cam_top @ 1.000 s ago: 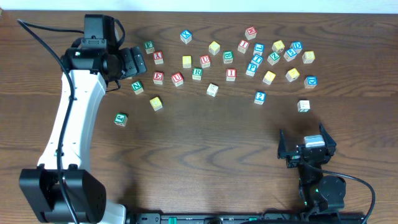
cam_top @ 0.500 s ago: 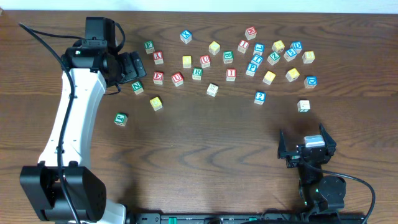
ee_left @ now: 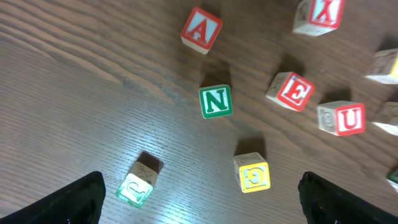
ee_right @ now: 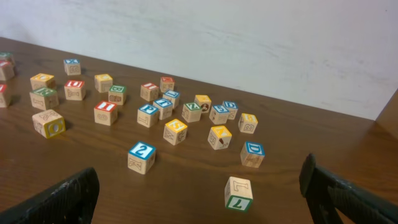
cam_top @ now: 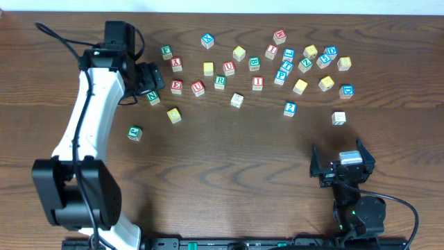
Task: Spell out NEURIPS
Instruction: 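Move the left gripper over the green N block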
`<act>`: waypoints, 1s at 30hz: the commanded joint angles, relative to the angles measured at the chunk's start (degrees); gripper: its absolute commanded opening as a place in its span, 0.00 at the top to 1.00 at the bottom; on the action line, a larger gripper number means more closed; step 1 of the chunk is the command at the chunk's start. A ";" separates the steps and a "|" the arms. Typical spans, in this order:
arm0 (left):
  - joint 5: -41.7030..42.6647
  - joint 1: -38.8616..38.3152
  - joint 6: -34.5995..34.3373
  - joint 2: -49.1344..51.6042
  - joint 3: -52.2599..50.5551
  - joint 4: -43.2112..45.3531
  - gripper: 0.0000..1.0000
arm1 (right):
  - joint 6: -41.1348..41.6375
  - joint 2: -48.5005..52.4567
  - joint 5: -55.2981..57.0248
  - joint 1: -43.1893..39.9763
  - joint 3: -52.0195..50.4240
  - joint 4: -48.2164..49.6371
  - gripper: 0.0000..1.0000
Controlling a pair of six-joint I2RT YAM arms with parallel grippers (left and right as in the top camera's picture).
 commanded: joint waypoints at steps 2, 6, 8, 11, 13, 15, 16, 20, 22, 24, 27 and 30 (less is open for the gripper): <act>-1.14 0.28 1.66 2.73 1.11 0.81 0.02 | -0.39 -0.28 -0.04 -0.52 -0.09 -0.22 0.01; -1.11 0.28 1.84 4.17 1.11 2.80 0.02 | -0.39 -0.28 -0.04 -0.52 -0.09 -0.24 0.01; -1.09 0.28 1.84 4.46 1.11 3.82 0.02 | -0.39 -0.28 -0.07 -0.52 -0.09 -0.24 0.01; -0.85 0.28 2.34 4.52 1.11 5.40 0.02 | -0.39 -0.28 -0.04 -0.52 -0.09 -0.24 0.01; -0.68 0.28 2.71 4.52 1.11 6.38 0.02 | -0.39 -0.28 -0.04 -0.52 -0.09 -0.22 0.01; -0.70 0.28 2.73 4.52 1.11 7.61 0.00 | -0.39 -0.28 -0.04 -0.52 -0.09 -0.22 0.01; -0.70 0.28 2.73 4.52 1.11 8.11 0.02 | -0.39 -0.28 -0.07 -0.52 -0.09 -0.24 0.01; -0.70 0.28 2.69 4.52 1.11 9.92 0.02 | -0.39 -0.28 -0.04 -0.52 -0.09 -0.22 0.01; -0.70 0.28 2.69 4.63 1.11 10.64 0.02 | -0.39 -0.28 -0.04 -0.52 -0.09 -0.22 0.01; -0.70 0.28 2.67 5.29 1.11 11.26 0.02 | -0.39 -0.28 -0.04 -0.52 -0.09 -0.22 0.01; -0.72 0.28 2.67 7.34 1.11 11.37 0.02 | -0.39 -0.28 -0.04 -0.52 -0.09 -0.22 0.01; -0.72 0.28 2.43 10.21 1.11 11.32 0.02 | -0.39 -0.28 -0.07 -0.52 -0.09 -0.24 0.01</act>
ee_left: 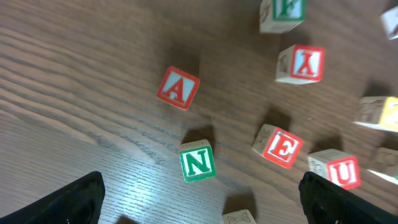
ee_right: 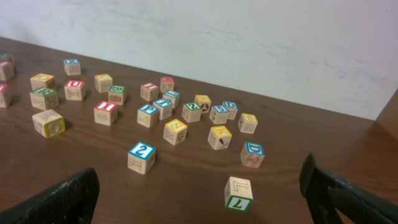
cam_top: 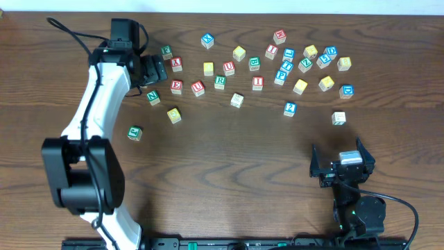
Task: Spell out NEURIPS
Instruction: 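Move the left gripper over the green N block, then lower the left gripper and close it on the green N block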
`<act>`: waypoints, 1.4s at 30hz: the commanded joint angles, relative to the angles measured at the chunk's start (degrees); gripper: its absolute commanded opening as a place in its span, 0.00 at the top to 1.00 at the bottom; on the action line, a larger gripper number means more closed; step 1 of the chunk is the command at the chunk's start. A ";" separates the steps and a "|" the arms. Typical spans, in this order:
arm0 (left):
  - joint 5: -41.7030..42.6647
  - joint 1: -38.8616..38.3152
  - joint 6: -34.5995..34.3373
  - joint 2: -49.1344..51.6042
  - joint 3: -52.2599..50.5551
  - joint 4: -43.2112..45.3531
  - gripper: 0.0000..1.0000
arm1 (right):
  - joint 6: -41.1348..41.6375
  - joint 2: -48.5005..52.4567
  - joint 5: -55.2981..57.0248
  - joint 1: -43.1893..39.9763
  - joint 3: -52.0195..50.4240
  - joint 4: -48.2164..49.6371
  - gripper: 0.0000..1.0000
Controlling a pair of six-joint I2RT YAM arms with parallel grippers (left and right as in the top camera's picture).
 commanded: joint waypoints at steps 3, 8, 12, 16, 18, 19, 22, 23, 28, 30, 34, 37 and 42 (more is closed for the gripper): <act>-0.68 0.28 -0.35 6.54 1.07 -0.17 0.02 | -0.39 -0.28 -0.04 -0.52 -0.09 -0.24 0.01; -0.04 0.28 -0.70 8.09 1.07 -0.15 0.02 | -0.39 -0.28 -0.04 -0.52 -0.09 -0.24 0.01; -0.07 0.28 -1.29 8.09 1.07 -0.07 0.02 | -0.39 -0.28 -0.07 -0.52 -0.09 -0.22 0.01; -0.07 0.28 -3.39 8.09 1.07 -0.61 0.07 | -0.39 -0.28 -0.04 -0.52 -0.09 -0.22 0.01; -0.07 0.28 -4.79 8.09 1.07 -0.96 0.08 | -0.39 -0.28 -0.04 -0.52 -0.09 -0.22 0.01; -0.07 0.28 -5.31 8.09 1.07 -1.09 0.08 | -0.39 -0.28 -0.04 -0.52 -0.09 -0.24 0.01; -0.07 0.28 -6.27 8.09 1.07 -1.55 0.08 | -0.39 -0.28 -0.07 -0.52 -0.09 -0.22 0.01; -0.07 0.28 -6.78 8.09 1.07 -1.81 0.08 | -0.39 -0.28 -0.07 -0.52 -0.09 -0.22 0.01; -0.04 0.28 -7.23 8.09 0.96 -2.60 0.08 | -0.39 -0.28 -0.04 -0.52 -0.09 -0.24 0.01; -0.02 0.17 -7.91 8.09 0.70 -2.80 0.08 | -0.39 -0.28 -0.04 -0.52 -0.09 -0.22 0.01; 0.00 -0.44 -8.24 8.15 0.24 -2.80 0.08 | -0.39 -0.28 -0.04 -0.52 -0.09 -0.22 0.01; -0.02 -1.18 -8.22 8.41 0.24 -2.62 0.08 | -0.39 -0.28 -0.04 -0.52 -0.09 -0.22 0.01; -0.04 -2.23 -8.20 9.55 0.24 -1.92 0.08 | -0.39 -0.28 -0.04 -0.52 -0.09 -0.22 0.01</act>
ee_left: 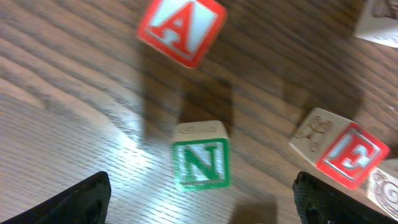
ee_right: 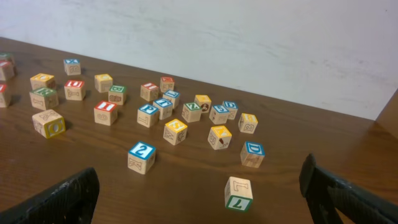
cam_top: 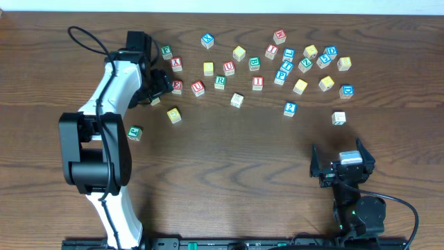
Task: Spell out NEURIPS
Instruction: 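Lower the left gripper and close it on the green N block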
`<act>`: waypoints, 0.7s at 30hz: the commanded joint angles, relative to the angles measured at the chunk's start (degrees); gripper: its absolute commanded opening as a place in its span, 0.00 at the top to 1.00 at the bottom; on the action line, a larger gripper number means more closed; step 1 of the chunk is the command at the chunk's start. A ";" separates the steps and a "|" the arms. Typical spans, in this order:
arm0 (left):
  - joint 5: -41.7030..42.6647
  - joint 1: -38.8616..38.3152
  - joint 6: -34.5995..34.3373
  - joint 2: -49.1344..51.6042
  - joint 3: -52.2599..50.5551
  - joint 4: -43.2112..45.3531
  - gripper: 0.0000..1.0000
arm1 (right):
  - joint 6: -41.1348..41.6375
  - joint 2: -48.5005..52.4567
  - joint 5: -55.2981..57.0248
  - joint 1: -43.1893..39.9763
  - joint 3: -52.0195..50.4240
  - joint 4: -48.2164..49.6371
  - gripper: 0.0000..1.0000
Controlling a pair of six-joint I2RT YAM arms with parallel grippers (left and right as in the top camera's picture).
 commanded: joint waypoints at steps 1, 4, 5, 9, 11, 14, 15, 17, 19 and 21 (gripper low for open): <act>-0.13 -0.63 -0.48 1.09 0.24 0.52 0.08 | -0.39 -0.28 -0.04 -0.52 -0.09 -0.24 0.01; -0.15 -0.57 -0.48 1.60 0.24 0.79 0.08 | -0.39 -0.28 -0.04 -0.52 -0.09 -0.24 0.01; -0.20 -0.57 -0.26 1.66 0.24 0.96 0.08 | -0.39 -0.28 -0.04 -0.52 -0.09 -0.24 0.01; -0.20 -0.57 0.31 1.66 0.24 1.25 0.08 | -0.39 -0.28 -0.04 -0.52 -0.09 -0.22 0.01; -0.20 -0.57 0.83 1.66 0.24 1.40 0.08 | -0.39 -0.28 -0.04 -0.52 -0.09 -0.24 0.01; -0.15 -0.57 0.81 1.66 0.24 1.84 0.08 | -0.39 -0.28 -0.04 -0.52 -0.09 -0.22 0.01; -0.13 -0.57 0.79 1.66 0.24 1.97 0.08 | -0.39 -0.28 -0.07 -0.52 -0.09 -0.22 0.01; -0.11 -0.59 0.79 1.66 0.24 1.81 0.08 | -0.39 -0.28 -0.04 -0.52 -0.09 -0.22 0.01; -0.13 -0.57 0.79 1.66 0.24 2.32 0.08 | -0.39 -0.28 -0.04 -0.52 -0.09 -0.22 0.01; -0.15 -0.57 0.83 1.66 0.24 2.51 0.08 | -0.39 -0.28 -0.07 -0.52 -0.09 -0.22 0.01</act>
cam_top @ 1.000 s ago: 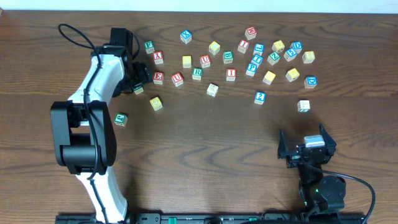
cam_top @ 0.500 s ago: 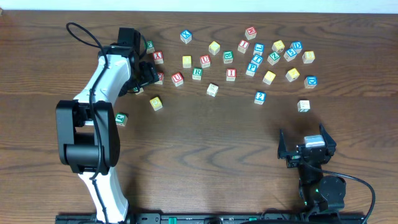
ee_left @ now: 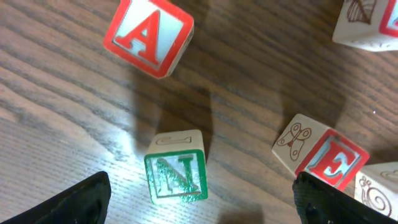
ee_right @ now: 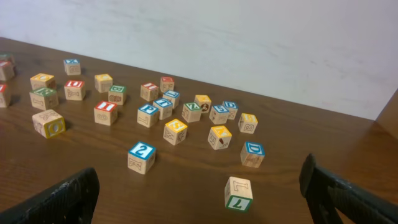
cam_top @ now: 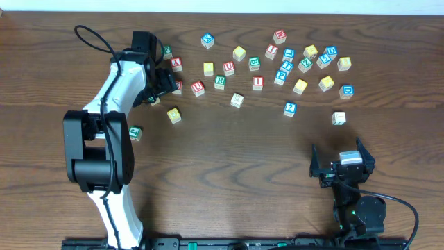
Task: Spell out NEURIPS
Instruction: 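Lower the left gripper and close it on the green N block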
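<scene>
The green N block lies on the wooden table, between my left gripper's open fingers and a little left of their middle. A red A block lies beyond it, a red E block to its right. From overhead the left gripper sits low over the N, which is partly hidden. The red E, red U, green R and red I form a loose row. My right gripper is open and holds nothing, parked near the front edge.
Many other letter blocks are scattered across the back of the table, densest at the back right. A yellow block and a green block lie in front of the left gripper. A green-edged block lies just ahead of the right gripper.
My left gripper has come closer to the table over the N block, which now looks larger and sits slightly left between the open fingers. The right arm has not moved.
The left gripper first hung high and open over the N, with the yellow and green blocks in its view. It then stood farther back with the A and N below it. Then it was low over the N, and now lower, still open. No block has moved.
</scene>
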`<act>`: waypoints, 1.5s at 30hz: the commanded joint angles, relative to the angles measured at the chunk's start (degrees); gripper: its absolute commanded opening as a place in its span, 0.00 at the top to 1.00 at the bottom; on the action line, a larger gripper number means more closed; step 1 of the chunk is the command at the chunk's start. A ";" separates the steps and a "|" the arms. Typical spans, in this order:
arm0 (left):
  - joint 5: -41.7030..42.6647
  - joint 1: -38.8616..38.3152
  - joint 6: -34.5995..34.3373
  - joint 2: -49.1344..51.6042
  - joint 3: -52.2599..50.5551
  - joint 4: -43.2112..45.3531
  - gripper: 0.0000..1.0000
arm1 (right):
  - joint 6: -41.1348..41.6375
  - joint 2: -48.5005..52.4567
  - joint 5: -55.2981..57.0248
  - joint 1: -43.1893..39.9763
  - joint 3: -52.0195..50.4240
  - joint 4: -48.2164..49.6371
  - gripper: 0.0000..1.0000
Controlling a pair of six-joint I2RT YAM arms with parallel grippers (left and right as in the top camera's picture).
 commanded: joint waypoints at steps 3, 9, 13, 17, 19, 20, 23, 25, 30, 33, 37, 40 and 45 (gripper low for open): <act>-0.35 0.20 0.74 0.81 0.24 0.02 0.08 | -0.39 -0.28 -0.04 -0.52 -0.09 -0.22 0.01; -3.21 0.20 0.50 0.81 0.24 0.17 0.09 | -0.39 -0.28 -0.04 -0.52 -0.09 -0.22 0.01; -4.37 0.31 0.48 0.81 0.24 0.00 0.09 | -0.39 -0.28 -0.04 -0.52 -0.09 -0.22 0.01; -4.42 0.28 0.11 0.90 0.24 -0.09 0.10 | -0.39 -0.28 -0.04 -0.52 -0.09 -0.24 0.01; -4.42 0.31 -0.31 1.09 0.15 -0.26 0.10 | -0.39 -0.28 -0.04 -0.52 -0.09 -0.22 0.01; -4.42 0.28 -0.39 1.16 -0.09 -0.26 0.10 | -0.39 -0.28 -0.04 -0.52 -0.09 -0.22 0.01; -4.42 0.28 -0.63 1.20 -1.22 -0.11 0.10 | -0.39 -0.28 -0.04 -0.52 -0.09 -0.24 0.01; -4.42 0.31 -0.59 1.20 -1.95 0.28 0.11 | -0.39 -0.28 -0.04 -0.52 -0.09 -0.24 0.01; -4.44 0.31 -0.57 1.20 -2.51 0.85 0.10 | -0.39 -0.28 -0.04 -0.52 -0.09 -0.22 0.01; -4.44 0.31 -0.57 1.20 -2.51 1.20 0.11 | -0.39 -0.28 -0.07 -0.52 -0.09 -0.22 0.01; -4.44 0.31 -0.59 1.20 -2.51 1.22 0.11 | -0.39 -0.28 -0.04 -0.52 -0.09 -0.24 0.01; -4.44 0.28 -0.61 1.20 -2.69 1.25 0.13 | -0.39 -0.28 -0.04 -0.52 -0.09 -0.22 0.01; -4.42 0.28 -0.61 1.20 -4.00 1.97 0.14 | -0.39 -0.28 -0.07 -0.52 -0.09 -0.24 0.01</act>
